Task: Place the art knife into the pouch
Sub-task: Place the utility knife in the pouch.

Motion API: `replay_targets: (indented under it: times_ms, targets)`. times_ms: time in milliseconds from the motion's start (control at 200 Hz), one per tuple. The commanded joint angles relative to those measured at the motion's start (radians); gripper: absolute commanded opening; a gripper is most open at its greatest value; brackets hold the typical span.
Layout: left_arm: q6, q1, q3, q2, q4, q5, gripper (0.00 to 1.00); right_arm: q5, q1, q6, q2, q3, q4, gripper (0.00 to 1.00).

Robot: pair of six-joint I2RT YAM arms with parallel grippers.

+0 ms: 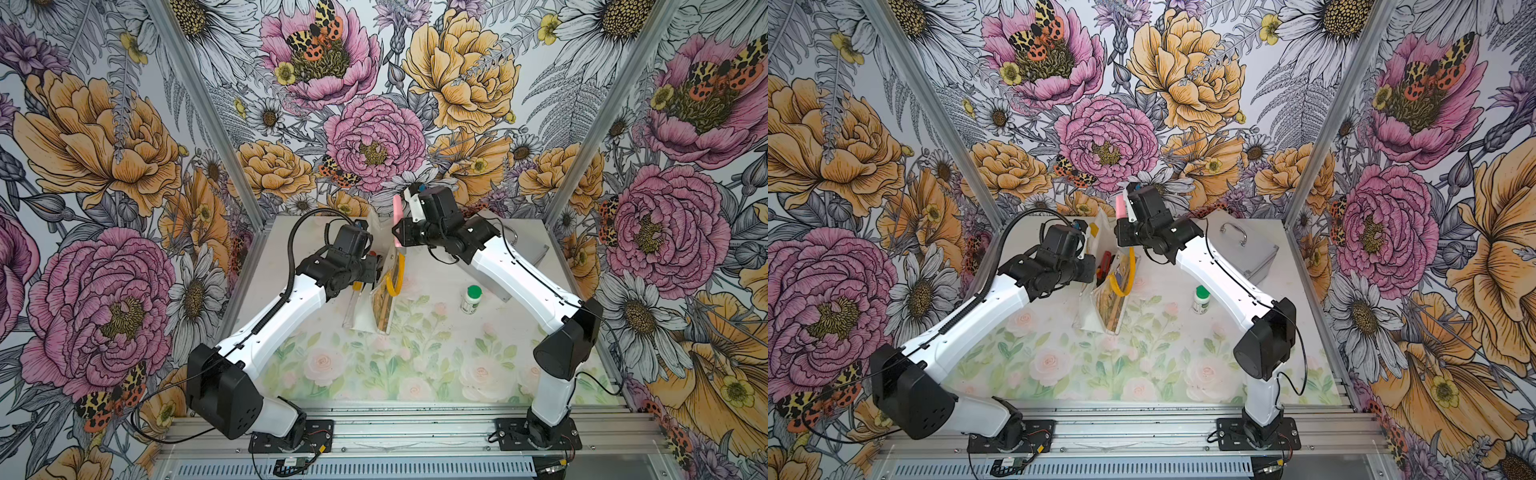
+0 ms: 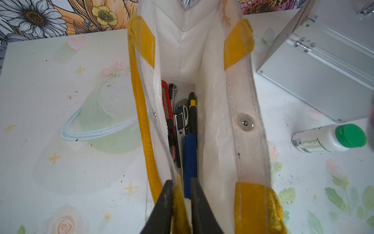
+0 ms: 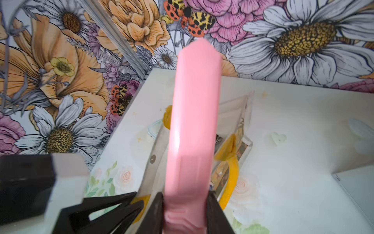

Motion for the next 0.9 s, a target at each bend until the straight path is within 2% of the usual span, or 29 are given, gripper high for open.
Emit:
replay_targets:
  times_ms: [0, 440, 585, 630, 731, 806, 896]
  targets:
    - [0.012, -0.008, 0.023, 0.000, -0.004, -0.001, 0.19, -0.038, 0.033, -0.023, -0.010, 0.047, 0.053, 0.09]
    - [0.006, 0.013, -0.026, -0.070, -0.004, -0.020, 0.19, 0.018, 0.048, 0.009, 0.150, 0.043, 0.069, 0.07]
    - [0.004, 0.026, -0.033, -0.084, -0.004, -0.023, 0.20, 0.019, 0.047, 0.013, 0.178, 0.042, 0.067, 0.09]
    - [0.005, 0.029, -0.035, -0.087, -0.004, -0.023, 0.20, 0.019, 0.047, 0.015, 0.182, 0.042, 0.067, 0.17]
    - [0.006, 0.040, -0.042, -0.090, -0.003, -0.023, 0.22, 0.026, 0.046, 0.008, 0.181, 0.048, 0.067, 0.46]
    - [0.005, 0.046, -0.041, -0.092, -0.004, -0.023, 0.25, 0.041, 0.040, 0.000, 0.172, 0.054, 0.067, 0.53]
    - [0.008, 0.054, -0.041, -0.092, -0.004, -0.023, 0.26, 0.042, 0.027, 0.001, 0.159, 0.055, 0.067, 0.55]
